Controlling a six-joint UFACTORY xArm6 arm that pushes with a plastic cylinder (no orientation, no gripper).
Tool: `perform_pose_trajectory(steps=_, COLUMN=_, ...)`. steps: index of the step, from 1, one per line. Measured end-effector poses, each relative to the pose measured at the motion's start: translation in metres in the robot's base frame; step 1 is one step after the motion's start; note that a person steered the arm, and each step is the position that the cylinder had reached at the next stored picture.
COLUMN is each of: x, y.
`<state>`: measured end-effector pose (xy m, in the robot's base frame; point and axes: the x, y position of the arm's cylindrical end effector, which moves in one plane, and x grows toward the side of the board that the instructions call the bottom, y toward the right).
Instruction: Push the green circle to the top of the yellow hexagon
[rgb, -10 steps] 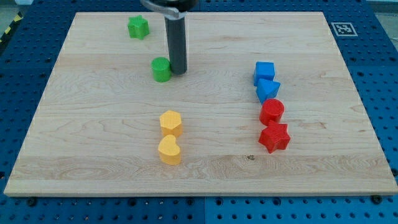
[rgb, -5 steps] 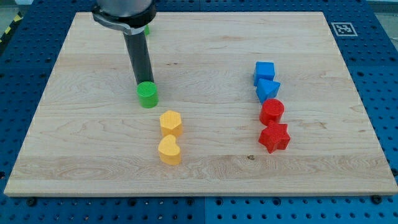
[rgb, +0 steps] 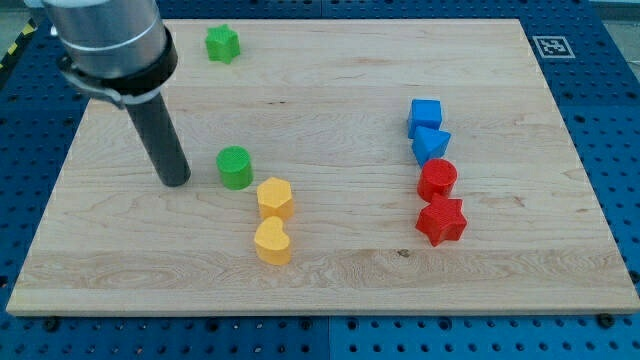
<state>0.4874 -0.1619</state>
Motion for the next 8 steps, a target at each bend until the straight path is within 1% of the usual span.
perform_pose_trajectory(steps=1, x=-0.001, y=0.016)
perform_pose_trajectory(steps=2, x=-0.029, y=0.023)
perform_pose_trajectory(steps=3, x=-0.036, y=0.025)
perform_pose_trajectory(steps=5, x=-0.023, y=0.031)
perform_pose_trajectory(steps=7, x=-0.020, y=0.061)
perform_pose_trajectory(steps=8, x=-0.019, y=0.061)
